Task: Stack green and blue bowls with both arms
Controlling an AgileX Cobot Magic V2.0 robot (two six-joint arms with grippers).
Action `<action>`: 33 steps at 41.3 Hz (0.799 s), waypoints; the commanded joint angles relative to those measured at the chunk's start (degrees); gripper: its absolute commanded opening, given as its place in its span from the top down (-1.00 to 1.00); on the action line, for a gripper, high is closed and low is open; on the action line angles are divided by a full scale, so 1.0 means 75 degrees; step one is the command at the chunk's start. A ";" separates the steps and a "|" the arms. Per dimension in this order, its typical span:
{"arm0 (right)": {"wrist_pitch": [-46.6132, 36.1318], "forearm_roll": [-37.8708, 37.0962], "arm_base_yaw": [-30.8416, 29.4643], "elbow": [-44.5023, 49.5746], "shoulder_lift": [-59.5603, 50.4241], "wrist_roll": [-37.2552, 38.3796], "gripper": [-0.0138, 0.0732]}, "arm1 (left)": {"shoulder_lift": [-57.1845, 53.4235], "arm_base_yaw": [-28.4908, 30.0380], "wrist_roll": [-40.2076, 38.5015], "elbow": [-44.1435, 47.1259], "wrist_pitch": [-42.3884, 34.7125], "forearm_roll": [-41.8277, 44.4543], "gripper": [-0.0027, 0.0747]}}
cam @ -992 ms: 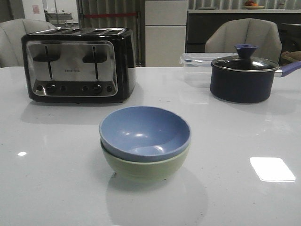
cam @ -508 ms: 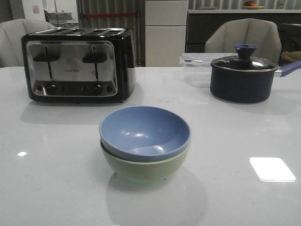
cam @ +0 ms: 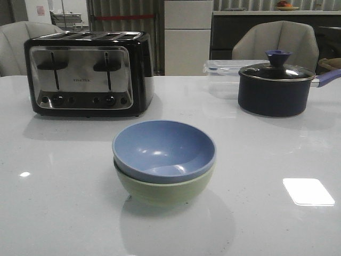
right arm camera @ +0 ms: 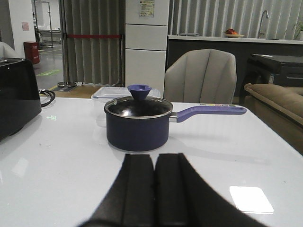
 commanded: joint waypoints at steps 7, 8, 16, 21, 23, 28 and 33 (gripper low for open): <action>-0.0568 -0.0052 -0.0023 -0.0030 -0.0140 0.0000 0.55 | -0.0152 -0.0011 -0.0025 0.0042 -0.0643 -0.0042 0.69; -0.0568 -0.0052 -0.0023 -0.0030 -0.0140 0.0000 0.55 | -0.0152 -0.0011 -0.0025 0.0042 -0.0643 -0.0042 0.69; -0.0568 -0.0059 0.0067 -0.0030 -0.0140 0.0000 0.55 | -0.0152 -0.0011 -0.0025 0.0042 -0.0643 -0.0042 0.69; -0.0568 -0.0059 0.0352 -0.0030 -0.0140 0.0000 0.55 | -0.0152 -0.0011 -0.0025 0.0042 -0.0643 -0.0042 0.69; -0.0568 -0.0103 0.0361 -0.0030 -0.0140 0.0000 0.55 | -0.0152 -0.0011 -0.0025 0.0042 -0.0643 -0.0042 0.69; -0.0568 -0.0103 0.0197 -0.0030 -0.0140 0.0000 0.55 | -0.0152 -0.0011 -0.0025 0.0042 -0.0643 -0.0042 0.69; -0.0568 -0.0103 0.0153 -0.0030 -0.0140 0.0000 0.55 | -0.0152 -0.0011 -0.0025 0.0042 -0.0643 -0.0042 0.69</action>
